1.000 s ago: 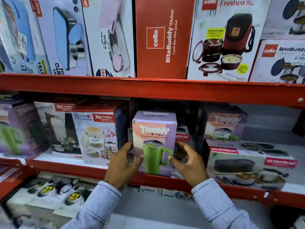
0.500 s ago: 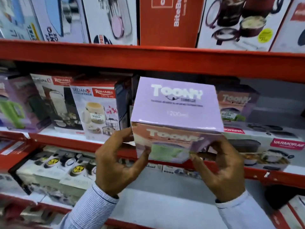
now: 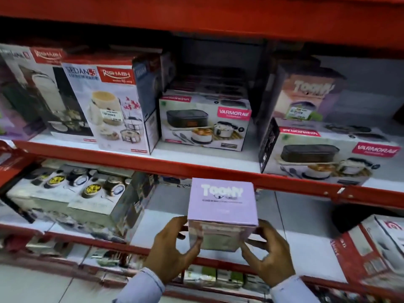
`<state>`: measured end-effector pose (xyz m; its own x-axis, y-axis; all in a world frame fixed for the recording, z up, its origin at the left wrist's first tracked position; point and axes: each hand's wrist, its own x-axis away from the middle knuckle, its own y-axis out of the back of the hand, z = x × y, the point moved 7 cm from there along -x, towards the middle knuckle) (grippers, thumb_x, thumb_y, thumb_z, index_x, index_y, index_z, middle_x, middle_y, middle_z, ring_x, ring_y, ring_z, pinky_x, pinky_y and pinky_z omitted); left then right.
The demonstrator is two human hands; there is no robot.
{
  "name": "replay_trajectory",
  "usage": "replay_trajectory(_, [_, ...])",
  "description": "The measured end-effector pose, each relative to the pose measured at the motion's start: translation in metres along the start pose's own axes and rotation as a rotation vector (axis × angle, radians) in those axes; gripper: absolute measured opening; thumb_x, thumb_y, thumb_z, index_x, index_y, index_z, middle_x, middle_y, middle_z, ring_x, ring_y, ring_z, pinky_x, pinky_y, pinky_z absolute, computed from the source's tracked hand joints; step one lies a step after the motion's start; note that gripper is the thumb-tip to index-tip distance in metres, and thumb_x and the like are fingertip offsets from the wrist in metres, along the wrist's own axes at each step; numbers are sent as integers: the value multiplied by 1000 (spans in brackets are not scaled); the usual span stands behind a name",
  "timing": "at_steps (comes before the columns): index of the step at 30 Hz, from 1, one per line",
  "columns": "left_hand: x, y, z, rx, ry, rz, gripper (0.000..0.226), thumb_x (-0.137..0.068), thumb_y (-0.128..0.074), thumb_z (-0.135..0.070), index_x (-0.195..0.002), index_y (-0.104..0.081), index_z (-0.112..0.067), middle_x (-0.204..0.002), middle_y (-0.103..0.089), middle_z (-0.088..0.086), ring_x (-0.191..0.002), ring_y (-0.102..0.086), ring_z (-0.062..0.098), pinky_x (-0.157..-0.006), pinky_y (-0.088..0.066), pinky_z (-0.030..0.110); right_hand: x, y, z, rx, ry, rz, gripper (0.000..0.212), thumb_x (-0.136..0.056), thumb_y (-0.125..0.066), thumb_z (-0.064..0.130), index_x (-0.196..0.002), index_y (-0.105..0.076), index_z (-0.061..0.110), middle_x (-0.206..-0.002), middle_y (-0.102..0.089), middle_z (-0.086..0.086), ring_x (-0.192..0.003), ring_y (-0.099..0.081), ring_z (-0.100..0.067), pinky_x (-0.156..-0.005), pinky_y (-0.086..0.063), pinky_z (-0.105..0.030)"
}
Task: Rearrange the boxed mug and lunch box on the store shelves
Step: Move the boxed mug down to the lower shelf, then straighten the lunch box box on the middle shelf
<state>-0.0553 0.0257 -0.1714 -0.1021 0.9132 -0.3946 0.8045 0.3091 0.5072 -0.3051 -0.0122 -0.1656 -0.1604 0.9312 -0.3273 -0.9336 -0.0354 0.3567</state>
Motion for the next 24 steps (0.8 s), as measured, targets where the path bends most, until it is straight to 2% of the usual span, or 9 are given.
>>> replay_trajectory(4, [0,-54,48,61,254,167,42,-86,-75,-25,-107,-48,-49,-100,-66,-28,-88,-66,-18,-78,-59,11,-4,-27,-74,11,-255,65,56,-80,-76,6,-107,-60,52,-114,-71,13,-104,-71,-4,-74,-58,-14])
replay_trajectory(7, [4,-77,70,42,364,236,41,-89,-70,-10,-107,-47,-39,-105,-72,-12,-95,-74,1,-82,-61,16,-5,-43,-112,54,-384,92,54,-80,-75,4,-105,-56,48,-117,-69,9,-104,-70,-7,-67,-54,-7])
replay_trajectory(10, [7,-82,82,22,412,243,46,-90,-67,-5,-106,-45,-43,-111,-71,-8,-104,-74,12,-85,-59,18,-4,-48,-130,72,-447,92,55,-77,-77,6,-100,-57,51,-116,-68,17,-97,-70,4,-63,-54,-8])
replay_trajectory(13, [11,-78,85,-6,448,288,53,-89,-68,-8,-132,-50,-32,-126,-68,-4,-118,-69,21,-97,-58,28,1,-46,-131,89,-458,118,55,-80,-72,4,-103,-54,51,-120,-65,13,-98,-65,10,-64,-53,-6])
replay_trajectory(15, [8,-66,79,-39,447,251,58,-89,-64,-3,-142,-50,-21,-133,-68,1,-121,-68,22,-97,-56,21,3,-35,-123,59,-436,109,57,-83,-69,1,-109,-54,49,-125,-64,9,-109,-65,0,-73,-56,-9])
replay_trajectory(17, [-4,-42,60,-56,384,78,52,-87,-61,5,-132,-60,-22,-122,-74,3,-108,-73,19,-86,-55,12,1,-12,-105,54,-363,11,57,-84,-66,-3,-111,-57,46,-126,-66,9,-116,-66,-10,-82,-58,-16])
replay_trajectory(20, [-34,-8,5,-51,198,-233,42,-79,-68,10,-107,-71,-20,-97,-76,-2,-81,-72,6,-76,-60,19,-11,40,-55,121,-136,-289,59,-82,-68,-4,-112,-60,46,-122,-69,8,-108,-70,-9,-82,-59,-15])
replay_trajectory(22, [-56,3,-43,8,23,-346,31,-80,-66,1,-102,-72,-20,-94,-72,-11,-83,-69,-1,-77,-53,6,-21,79,-15,131,30,-534,55,-83,-70,4,-117,-57,46,-127,-64,4,-109,-67,-8,-85,-57,-15])
replay_trajectory(24, [-82,-1,-88,84,-88,-349,28,-81,-63,-10,-105,-71,-21,-99,-70,-16,-92,-68,-1,-82,-50,3,-31,119,13,64,168,-751,47,-85,-68,15,-125,-55,35,-134,-58,-2,-118,-62,-14,-94,-55,-21])
